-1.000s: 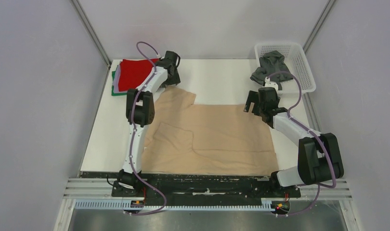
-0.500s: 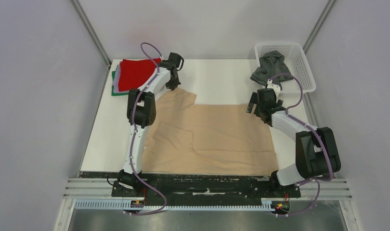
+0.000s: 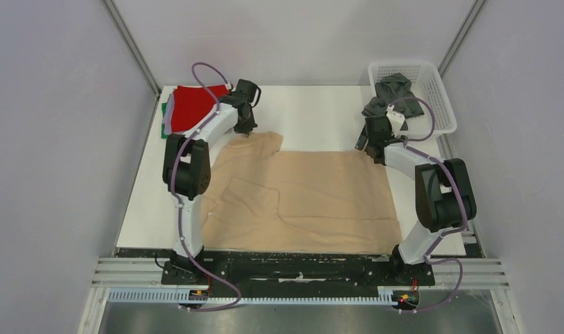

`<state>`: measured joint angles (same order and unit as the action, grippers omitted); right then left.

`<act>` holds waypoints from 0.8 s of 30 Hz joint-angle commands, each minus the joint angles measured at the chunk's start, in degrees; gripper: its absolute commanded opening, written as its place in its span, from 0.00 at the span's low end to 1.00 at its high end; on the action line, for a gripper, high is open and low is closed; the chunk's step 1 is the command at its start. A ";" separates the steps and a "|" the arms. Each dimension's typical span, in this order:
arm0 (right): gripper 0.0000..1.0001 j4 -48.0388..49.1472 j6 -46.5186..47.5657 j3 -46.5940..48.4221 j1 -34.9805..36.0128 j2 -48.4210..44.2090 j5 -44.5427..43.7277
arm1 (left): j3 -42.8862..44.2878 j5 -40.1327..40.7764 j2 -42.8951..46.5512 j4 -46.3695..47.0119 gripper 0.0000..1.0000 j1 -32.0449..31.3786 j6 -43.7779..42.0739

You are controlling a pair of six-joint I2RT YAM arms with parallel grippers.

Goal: Fold and stack the t-shirts
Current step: Grab the side of the flattened tshirt furthest away from the robot with both arms

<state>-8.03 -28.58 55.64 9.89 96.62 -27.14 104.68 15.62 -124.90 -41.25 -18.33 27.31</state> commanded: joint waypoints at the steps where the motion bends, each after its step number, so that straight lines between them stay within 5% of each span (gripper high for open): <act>1: 0.98 0.02 -4.59 5.31 -0.27 4.49 -5.05 | -6.16 -1.72 8.32 6.94 0.02 -0.49 -0.81; 16: 0.78 -5.07 -5.39 8.06 -0.23 10.50 -4.91 | -24.38 -4.15 21.77 12.22 0.02 -1.40 1.02; 24: 0.40 -4.07 -4.04 7.45 -0.22 9.73 -5.90 | -29.71 -5.24 26.90 14.05 0.02 -1.57 2.69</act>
<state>-11.44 -33.39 62.87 9.89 107.42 -30.94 76.18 11.35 -102.04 -30.55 -19.73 27.77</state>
